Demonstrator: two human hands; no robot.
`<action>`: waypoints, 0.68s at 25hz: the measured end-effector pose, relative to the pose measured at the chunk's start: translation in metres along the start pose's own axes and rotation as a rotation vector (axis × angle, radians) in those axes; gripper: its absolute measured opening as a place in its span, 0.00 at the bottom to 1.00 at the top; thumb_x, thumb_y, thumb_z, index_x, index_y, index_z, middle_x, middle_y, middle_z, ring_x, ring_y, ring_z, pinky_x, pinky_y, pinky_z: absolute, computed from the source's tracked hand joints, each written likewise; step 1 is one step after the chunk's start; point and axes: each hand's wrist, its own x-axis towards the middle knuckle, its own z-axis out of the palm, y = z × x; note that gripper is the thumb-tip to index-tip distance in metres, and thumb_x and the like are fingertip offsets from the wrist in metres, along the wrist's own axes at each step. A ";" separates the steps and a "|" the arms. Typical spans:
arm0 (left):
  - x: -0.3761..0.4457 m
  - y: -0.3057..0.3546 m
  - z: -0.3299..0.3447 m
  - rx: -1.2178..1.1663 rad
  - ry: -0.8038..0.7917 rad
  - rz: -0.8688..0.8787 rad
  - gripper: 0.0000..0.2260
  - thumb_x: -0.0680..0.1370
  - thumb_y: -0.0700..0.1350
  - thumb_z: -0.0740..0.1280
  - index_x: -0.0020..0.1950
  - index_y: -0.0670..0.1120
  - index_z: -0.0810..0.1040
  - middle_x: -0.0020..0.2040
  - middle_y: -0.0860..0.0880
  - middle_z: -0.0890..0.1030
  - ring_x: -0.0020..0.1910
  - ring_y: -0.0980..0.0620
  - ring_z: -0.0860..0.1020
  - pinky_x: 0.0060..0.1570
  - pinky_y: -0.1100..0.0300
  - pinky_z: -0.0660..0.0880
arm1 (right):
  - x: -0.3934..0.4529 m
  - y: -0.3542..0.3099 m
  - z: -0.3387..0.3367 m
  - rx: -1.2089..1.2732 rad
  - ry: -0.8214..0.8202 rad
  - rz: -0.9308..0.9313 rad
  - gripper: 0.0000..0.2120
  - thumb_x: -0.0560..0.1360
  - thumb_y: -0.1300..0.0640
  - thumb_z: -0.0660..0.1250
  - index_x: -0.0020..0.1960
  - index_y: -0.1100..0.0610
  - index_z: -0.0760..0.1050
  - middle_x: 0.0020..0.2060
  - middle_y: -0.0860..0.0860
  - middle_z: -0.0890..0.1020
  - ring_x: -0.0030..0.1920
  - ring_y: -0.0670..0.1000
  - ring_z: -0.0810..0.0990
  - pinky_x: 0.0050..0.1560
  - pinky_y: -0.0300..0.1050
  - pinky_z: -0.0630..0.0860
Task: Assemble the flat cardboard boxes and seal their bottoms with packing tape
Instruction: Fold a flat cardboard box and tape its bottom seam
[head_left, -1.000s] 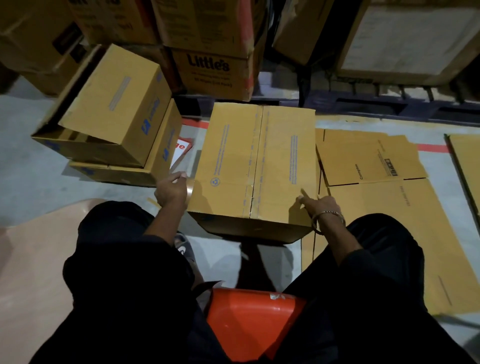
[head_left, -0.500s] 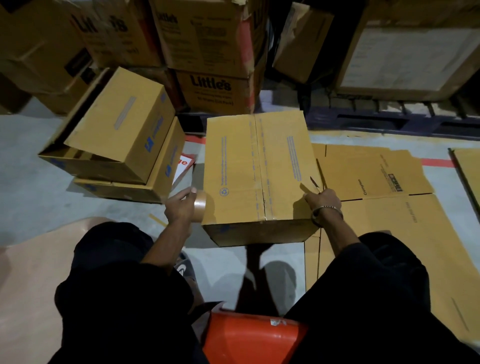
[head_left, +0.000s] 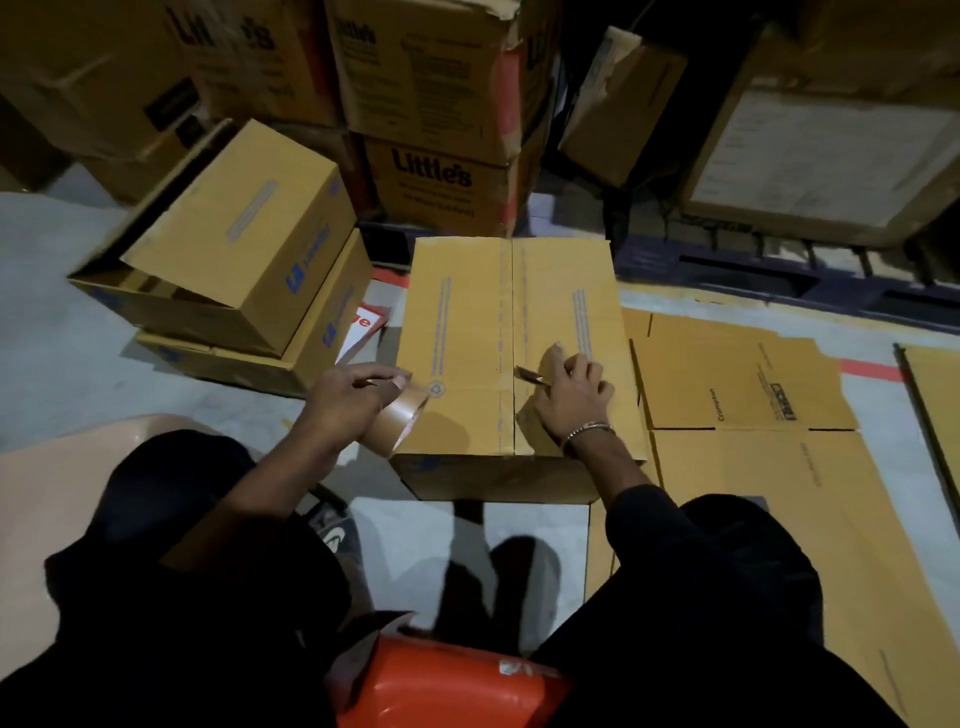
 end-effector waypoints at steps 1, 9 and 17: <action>-0.003 0.001 0.002 0.023 -0.039 -0.011 0.04 0.79 0.44 0.74 0.50 0.52 0.89 0.52 0.55 0.86 0.51 0.54 0.81 0.47 0.57 0.76 | 0.000 0.002 -0.010 0.027 -0.021 -0.003 0.39 0.77 0.48 0.65 0.82 0.51 0.51 0.68 0.57 0.65 0.67 0.61 0.63 0.65 0.62 0.65; -0.026 0.016 0.037 0.319 -0.441 0.092 0.08 0.81 0.45 0.70 0.54 0.57 0.87 0.54 0.49 0.84 0.50 0.49 0.81 0.49 0.53 0.79 | -0.099 -0.032 -0.061 1.128 -0.238 0.143 0.20 0.76 0.50 0.76 0.66 0.53 0.82 0.56 0.43 0.84 0.58 0.42 0.82 0.53 0.36 0.77; -0.035 0.009 0.063 0.541 -0.598 0.249 0.09 0.82 0.51 0.69 0.61 0.54 0.84 0.56 0.44 0.84 0.57 0.45 0.81 0.58 0.52 0.76 | -0.133 -0.041 -0.047 1.105 -0.077 0.181 0.15 0.66 0.56 0.85 0.51 0.55 0.89 0.41 0.48 0.89 0.44 0.42 0.87 0.51 0.38 0.81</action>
